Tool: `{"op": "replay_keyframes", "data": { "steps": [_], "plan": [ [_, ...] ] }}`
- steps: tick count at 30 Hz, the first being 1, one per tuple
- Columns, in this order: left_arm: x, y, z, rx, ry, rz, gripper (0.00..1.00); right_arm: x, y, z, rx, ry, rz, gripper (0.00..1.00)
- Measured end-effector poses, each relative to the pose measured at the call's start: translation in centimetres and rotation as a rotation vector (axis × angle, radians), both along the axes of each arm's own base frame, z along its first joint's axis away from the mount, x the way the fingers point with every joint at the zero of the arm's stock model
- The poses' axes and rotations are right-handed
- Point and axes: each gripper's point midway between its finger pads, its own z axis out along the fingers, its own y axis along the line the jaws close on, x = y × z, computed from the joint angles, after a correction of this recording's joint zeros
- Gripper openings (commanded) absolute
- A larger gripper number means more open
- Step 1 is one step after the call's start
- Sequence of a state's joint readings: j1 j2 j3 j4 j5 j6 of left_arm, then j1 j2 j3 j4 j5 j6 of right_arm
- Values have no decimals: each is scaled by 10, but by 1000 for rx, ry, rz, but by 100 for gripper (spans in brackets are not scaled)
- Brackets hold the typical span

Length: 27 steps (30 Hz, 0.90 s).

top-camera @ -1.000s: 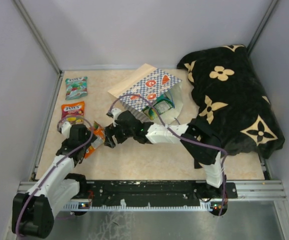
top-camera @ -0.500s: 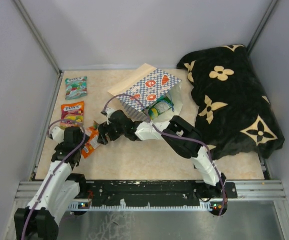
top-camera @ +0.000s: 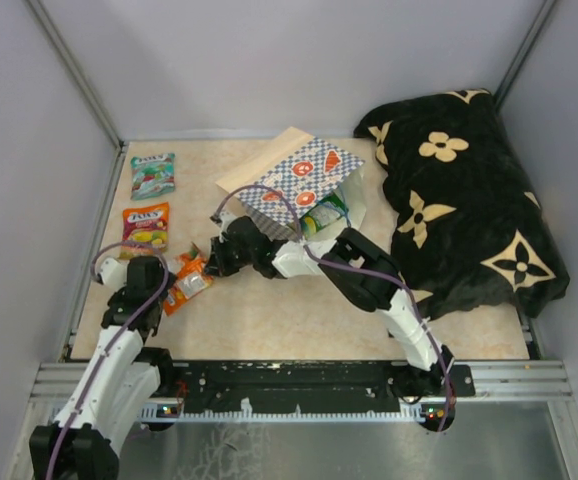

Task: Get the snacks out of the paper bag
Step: Pick up the snack from the center of the board, then place the snack at the center of the board.

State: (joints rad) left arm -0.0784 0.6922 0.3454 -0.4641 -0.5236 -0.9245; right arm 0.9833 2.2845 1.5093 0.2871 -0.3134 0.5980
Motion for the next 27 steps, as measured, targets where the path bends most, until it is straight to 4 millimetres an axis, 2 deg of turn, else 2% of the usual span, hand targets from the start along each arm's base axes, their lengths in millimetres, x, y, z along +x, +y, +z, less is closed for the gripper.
{"op": "replay_keyframes", "data": {
  "steps": [3, 6, 8, 10, 12, 14, 18, 27],
  "plan": [
    [-3, 1, 9, -5, -32, 5, 90, -4, -8, -1, 3, 8, -13, 0],
    [3, -1, 39, -16, -137, -1, 89, -11, -22, 8, -5, 7, -29, 0],
    [7, -3, 59, -26, -209, -15, 87, -13, -30, 22, 3, -1, -37, 0],
    [11, -8, 83, -41, -292, -40, 82, -13, -34, 44, 31, -12, -45, 0],
    [15, -13, 101, -50, -346, -73, 81, -11, -36, 72, 82, -25, -54, 0],
    [18, -18, 110, -54, -369, -114, 81, -6, -39, 95, 128, -34, -66, 0],
    [21, -29, 115, -62, -376, -182, 83, 11, -55, 128, 203, -40, -105, 0],
    [39, -62, 142, -141, -509, -350, 85, 17, -81, 173, 334, -6, -121, 0]
  ]
}}
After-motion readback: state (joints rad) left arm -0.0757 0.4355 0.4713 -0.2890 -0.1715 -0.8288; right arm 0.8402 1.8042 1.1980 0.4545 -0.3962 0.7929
